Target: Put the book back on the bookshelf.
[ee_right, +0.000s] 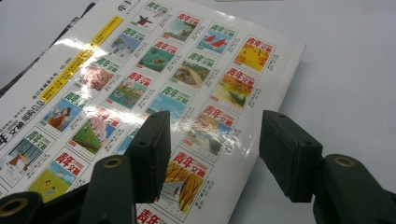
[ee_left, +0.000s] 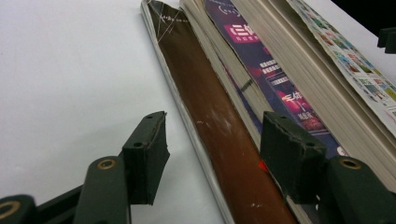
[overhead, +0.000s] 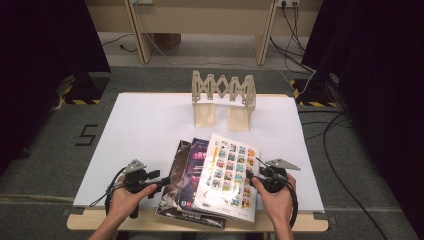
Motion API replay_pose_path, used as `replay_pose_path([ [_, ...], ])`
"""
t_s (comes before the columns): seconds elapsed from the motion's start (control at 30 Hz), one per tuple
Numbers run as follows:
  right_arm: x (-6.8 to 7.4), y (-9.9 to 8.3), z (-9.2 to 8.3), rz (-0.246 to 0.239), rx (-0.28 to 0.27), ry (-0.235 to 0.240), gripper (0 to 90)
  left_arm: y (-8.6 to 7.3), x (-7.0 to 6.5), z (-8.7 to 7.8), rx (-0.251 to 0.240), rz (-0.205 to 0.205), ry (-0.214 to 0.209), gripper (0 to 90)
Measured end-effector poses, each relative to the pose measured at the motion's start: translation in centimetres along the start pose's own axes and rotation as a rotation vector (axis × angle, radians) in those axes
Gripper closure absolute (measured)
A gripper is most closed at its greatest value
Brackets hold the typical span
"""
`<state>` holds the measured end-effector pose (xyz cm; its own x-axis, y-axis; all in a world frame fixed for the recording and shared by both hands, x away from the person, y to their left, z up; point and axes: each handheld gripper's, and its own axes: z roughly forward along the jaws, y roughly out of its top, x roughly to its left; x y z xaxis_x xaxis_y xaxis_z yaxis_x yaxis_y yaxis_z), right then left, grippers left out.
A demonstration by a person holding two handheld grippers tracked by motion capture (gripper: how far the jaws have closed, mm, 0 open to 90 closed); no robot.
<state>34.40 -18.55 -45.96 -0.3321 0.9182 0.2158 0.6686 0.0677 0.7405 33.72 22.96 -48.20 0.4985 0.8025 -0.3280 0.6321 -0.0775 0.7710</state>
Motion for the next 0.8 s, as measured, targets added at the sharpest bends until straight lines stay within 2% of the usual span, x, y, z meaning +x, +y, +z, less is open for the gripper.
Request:
replay_pose_path([
  [0.37,-1.0,0.2,0.7,0.029,0.044,0.003,43.5,2.0,-1.2,1.6,0.026,0.024,-0.036,40.6],
  [0.57,-1.9,0.1,0.8,0.072,0.066,-0.004,43.4,3.6,-2.3,2.8,0.038,0.047,-0.056,40.9],
  [0.73,-1.9,-0.3,0.8,0.094,0.080,0.001,43.4,4.6,-3.0,3.5,0.064,0.046,-0.074,40.9],
  [0.8,-2.0,-0.7,0.9,0.108,0.084,0.010,43.3,5.2,-3.6,4.3,0.083,0.026,-0.098,40.5],
])
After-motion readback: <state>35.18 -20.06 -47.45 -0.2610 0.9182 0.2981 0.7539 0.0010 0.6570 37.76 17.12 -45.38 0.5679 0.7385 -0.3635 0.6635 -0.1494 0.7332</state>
